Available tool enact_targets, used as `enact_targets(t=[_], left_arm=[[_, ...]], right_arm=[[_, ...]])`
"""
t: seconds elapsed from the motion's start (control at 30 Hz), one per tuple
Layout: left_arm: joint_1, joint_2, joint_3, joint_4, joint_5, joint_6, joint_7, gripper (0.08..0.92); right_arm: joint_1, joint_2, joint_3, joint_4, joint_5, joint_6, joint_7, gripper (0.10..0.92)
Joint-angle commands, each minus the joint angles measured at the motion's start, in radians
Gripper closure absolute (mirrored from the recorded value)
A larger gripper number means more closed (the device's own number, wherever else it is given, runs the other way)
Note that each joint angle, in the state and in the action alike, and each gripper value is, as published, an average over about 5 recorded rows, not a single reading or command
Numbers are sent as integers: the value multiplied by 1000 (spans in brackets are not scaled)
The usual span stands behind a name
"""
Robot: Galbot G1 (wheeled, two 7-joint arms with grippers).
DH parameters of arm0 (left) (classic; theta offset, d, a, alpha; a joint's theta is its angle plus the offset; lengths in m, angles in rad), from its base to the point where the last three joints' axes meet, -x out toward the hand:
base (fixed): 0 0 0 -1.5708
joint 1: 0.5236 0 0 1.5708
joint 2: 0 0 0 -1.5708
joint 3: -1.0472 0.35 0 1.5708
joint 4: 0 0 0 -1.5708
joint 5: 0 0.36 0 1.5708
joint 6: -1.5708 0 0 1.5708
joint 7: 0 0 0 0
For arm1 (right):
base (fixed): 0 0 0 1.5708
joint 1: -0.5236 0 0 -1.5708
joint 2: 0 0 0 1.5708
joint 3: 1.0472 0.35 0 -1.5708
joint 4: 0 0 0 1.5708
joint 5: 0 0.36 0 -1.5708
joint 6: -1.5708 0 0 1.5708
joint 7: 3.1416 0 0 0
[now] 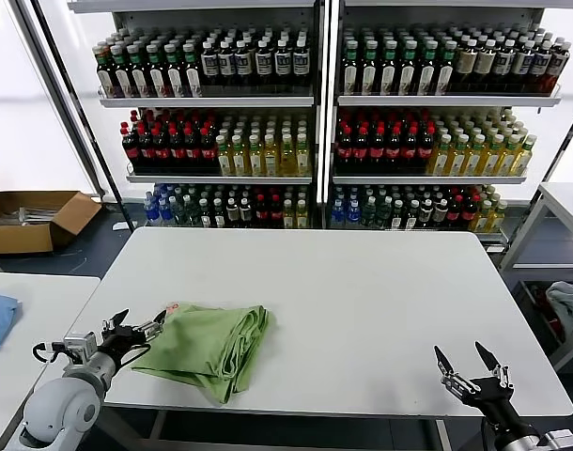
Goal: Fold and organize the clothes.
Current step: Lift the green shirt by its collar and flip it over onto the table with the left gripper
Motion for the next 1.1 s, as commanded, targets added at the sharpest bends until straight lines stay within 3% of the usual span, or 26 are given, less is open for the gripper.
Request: enact_targets(t=[0.03, 0.67, 1.1], left_arm=[[-38, -38, 35, 111, 14, -6, -5, 177], [-1, -101, 80, 53, 18, 3, 0, 185], [4, -102, 83, 43, 42, -22, 10, 536]], right_arm=[[-4, 0, 11, 2, 2, 1, -1, 203], [4, 10, 0, 14, -7, -2, 0, 203], [3, 12, 4, 4, -3, 1, -1, 203]])
